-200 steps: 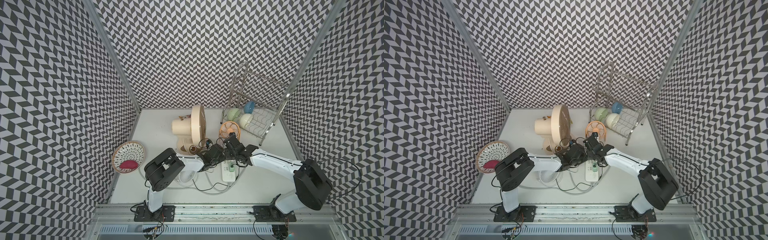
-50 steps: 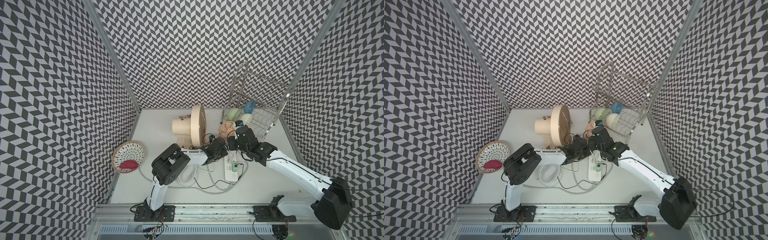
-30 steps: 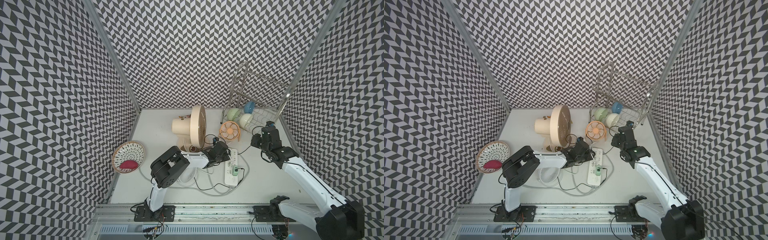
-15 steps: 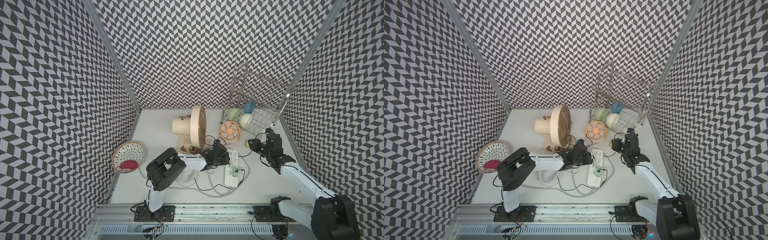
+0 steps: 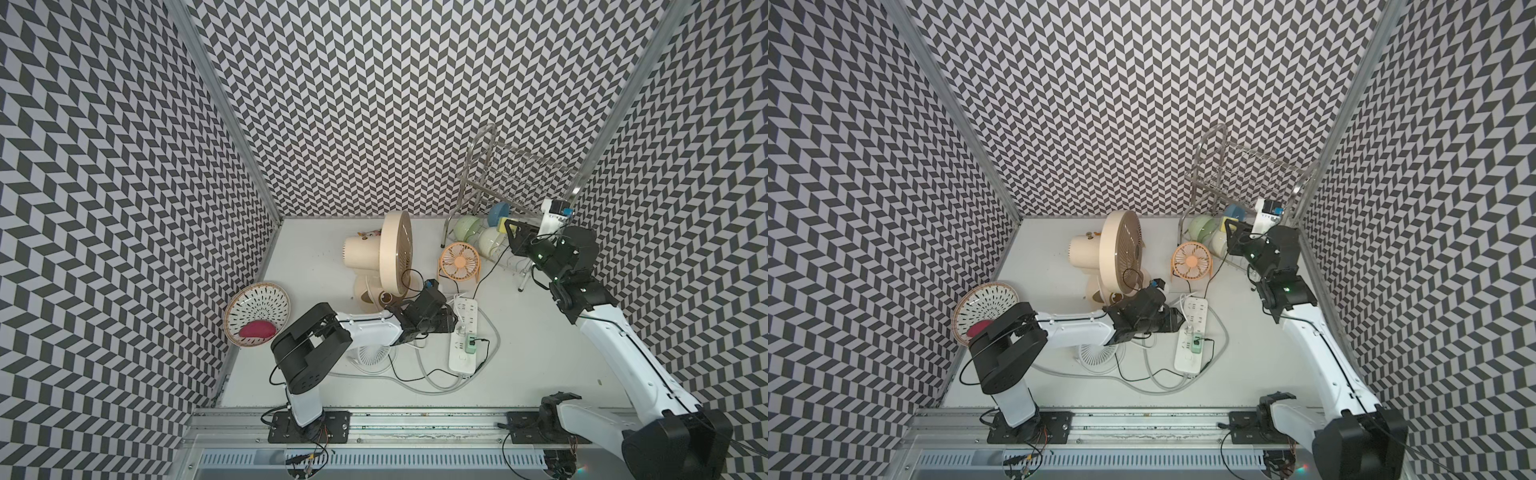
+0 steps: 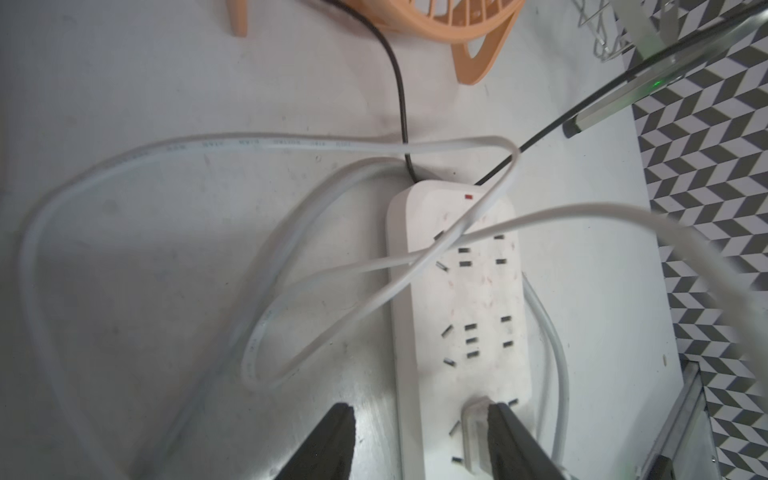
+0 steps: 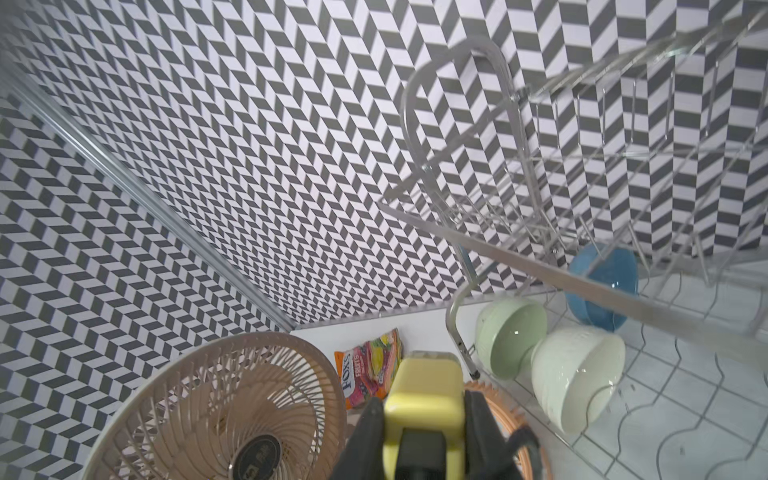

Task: Unplug the desk fan from the power strip
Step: Place the plug at the center of the board.

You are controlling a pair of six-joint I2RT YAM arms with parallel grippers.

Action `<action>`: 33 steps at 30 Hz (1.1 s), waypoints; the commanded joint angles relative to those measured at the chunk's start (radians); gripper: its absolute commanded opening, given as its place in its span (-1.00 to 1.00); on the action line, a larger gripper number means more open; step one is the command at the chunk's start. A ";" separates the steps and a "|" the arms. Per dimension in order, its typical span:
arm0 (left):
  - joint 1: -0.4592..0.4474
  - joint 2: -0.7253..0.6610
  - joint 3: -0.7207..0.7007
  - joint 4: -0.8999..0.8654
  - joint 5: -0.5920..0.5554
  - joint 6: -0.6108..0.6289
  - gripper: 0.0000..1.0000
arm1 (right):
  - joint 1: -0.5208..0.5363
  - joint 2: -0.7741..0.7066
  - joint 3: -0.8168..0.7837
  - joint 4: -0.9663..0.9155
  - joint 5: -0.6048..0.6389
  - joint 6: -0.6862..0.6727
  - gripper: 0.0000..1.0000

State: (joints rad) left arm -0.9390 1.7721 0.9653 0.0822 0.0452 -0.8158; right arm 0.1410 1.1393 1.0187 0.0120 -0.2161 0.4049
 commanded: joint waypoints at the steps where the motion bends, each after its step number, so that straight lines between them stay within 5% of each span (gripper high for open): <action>1: 0.009 -0.011 0.005 -0.015 0.012 0.023 0.15 | -0.003 0.033 0.010 0.022 -0.018 -0.039 -1.00; 13: 0.010 0.042 0.014 -0.003 0.034 -0.001 0.15 | -0.004 0.036 -0.364 0.157 -0.140 0.129 -1.00; 27: 0.011 0.052 0.009 0.018 0.050 -0.022 0.16 | -0.004 0.388 -0.501 0.632 -0.250 0.291 -0.99; 30: 0.011 0.054 0.009 0.020 0.047 -0.028 0.16 | -0.003 0.429 -0.516 0.670 -0.245 0.292 -0.90; 33: 0.010 0.055 0.005 0.027 0.045 -0.035 0.19 | -0.004 0.453 -0.525 0.665 -0.213 0.271 -0.49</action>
State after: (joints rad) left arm -0.9333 1.8084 0.9653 0.0830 0.0853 -0.8421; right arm 0.1406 1.5764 0.5034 0.5621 -0.4412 0.6788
